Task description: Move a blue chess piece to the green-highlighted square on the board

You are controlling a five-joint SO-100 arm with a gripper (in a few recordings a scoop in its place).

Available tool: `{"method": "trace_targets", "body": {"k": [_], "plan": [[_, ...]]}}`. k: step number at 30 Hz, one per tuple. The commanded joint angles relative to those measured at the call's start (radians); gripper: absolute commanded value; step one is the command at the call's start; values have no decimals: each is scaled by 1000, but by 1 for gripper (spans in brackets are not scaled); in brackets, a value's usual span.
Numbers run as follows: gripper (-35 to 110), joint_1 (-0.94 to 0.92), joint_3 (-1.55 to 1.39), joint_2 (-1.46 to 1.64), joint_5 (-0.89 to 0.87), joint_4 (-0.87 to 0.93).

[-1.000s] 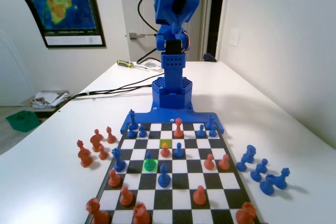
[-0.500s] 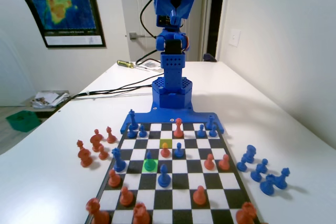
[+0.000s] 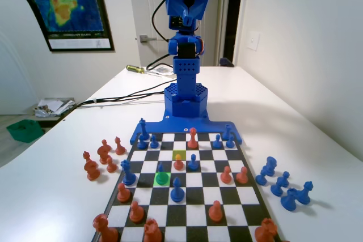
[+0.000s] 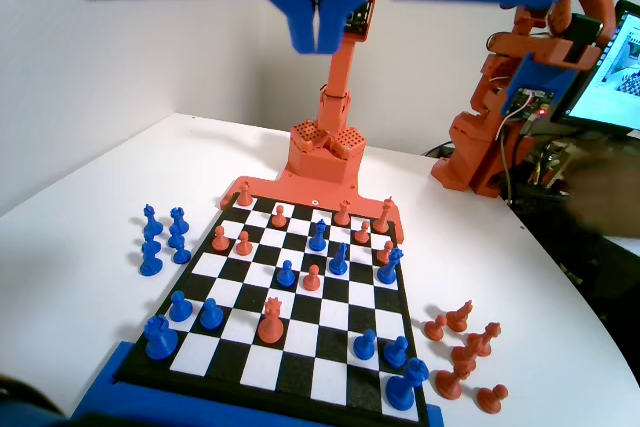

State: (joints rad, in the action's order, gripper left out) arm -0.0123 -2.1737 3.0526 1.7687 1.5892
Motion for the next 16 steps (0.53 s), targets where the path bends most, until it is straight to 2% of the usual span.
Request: {"method": "trace_targets", "body": {"k": [1,16], "plan": [[1,-11,-5,3,11,-17],[1,-11,-5,3,11,-17]]}}
